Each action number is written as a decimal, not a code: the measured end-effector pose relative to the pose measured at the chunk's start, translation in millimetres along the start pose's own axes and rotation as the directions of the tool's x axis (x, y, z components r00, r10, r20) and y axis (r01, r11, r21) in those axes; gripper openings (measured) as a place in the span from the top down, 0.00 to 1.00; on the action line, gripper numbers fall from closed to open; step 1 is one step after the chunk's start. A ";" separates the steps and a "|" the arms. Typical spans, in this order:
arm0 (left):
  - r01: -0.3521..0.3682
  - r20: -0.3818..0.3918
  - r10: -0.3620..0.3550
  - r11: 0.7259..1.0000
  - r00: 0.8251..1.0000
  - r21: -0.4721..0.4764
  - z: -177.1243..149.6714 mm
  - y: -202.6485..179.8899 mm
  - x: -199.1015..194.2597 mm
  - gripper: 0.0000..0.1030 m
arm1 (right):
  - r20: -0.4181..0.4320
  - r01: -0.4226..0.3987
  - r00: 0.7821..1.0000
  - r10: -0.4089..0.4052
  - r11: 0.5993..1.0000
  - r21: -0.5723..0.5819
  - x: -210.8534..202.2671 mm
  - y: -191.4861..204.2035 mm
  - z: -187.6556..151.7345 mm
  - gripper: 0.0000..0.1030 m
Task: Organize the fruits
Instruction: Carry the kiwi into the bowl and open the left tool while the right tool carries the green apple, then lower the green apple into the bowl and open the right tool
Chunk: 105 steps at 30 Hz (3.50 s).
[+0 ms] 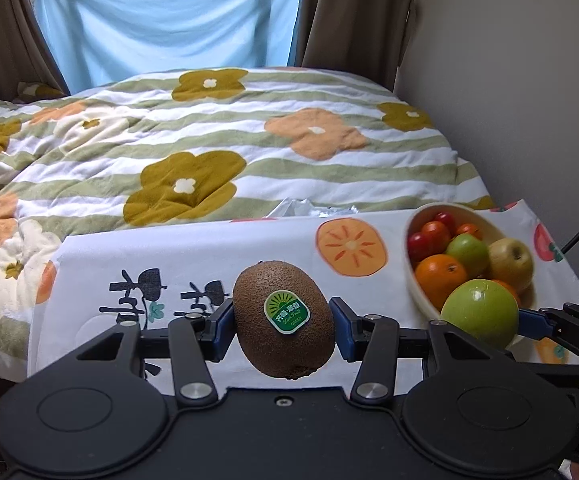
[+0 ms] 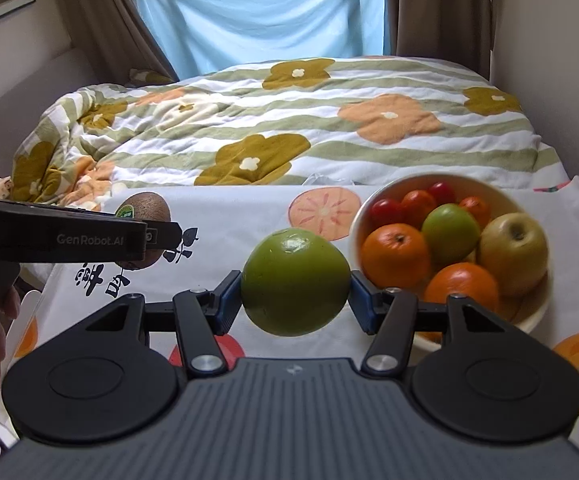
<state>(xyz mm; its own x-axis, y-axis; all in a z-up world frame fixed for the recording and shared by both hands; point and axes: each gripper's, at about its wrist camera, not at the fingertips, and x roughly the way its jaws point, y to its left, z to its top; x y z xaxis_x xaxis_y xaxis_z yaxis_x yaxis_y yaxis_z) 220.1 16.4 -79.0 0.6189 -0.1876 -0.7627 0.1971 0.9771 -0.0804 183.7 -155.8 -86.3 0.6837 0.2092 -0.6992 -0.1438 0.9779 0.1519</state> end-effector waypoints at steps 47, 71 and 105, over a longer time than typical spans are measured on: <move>0.040 0.027 -0.043 0.995 0.999 0.092 24.3 -181.9 84.2 0.21 | 0.008 0.078 0.997 -0.079 0.994 0.077 -23.0 -205.4 9.8 0.31; -0.092 0.084 0.090 0.996 0.992 0.020 11.8 -138.8 41.9 0.19 | 0.022 0.014 1.000 -0.015 1.000 0.026 49.3 -203.0 58.1 0.31; -0.138 0.219 0.141 0.990 0.965 -0.028 -7.7 -137.5 -38.2 0.19 | 0.171 0.035 0.985 -0.033 0.999 -0.009 -44.7 -164.5 53.8 0.02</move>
<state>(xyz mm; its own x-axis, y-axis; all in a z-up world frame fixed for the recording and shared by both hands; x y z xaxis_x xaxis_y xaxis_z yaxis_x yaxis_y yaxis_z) 163.4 -110.0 -43.7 0.7921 -0.0655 -0.6068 0.0881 0.9961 0.0076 215.3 -326.2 -42.5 0.8003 0.1730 -0.5741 -0.1259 0.9846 0.1212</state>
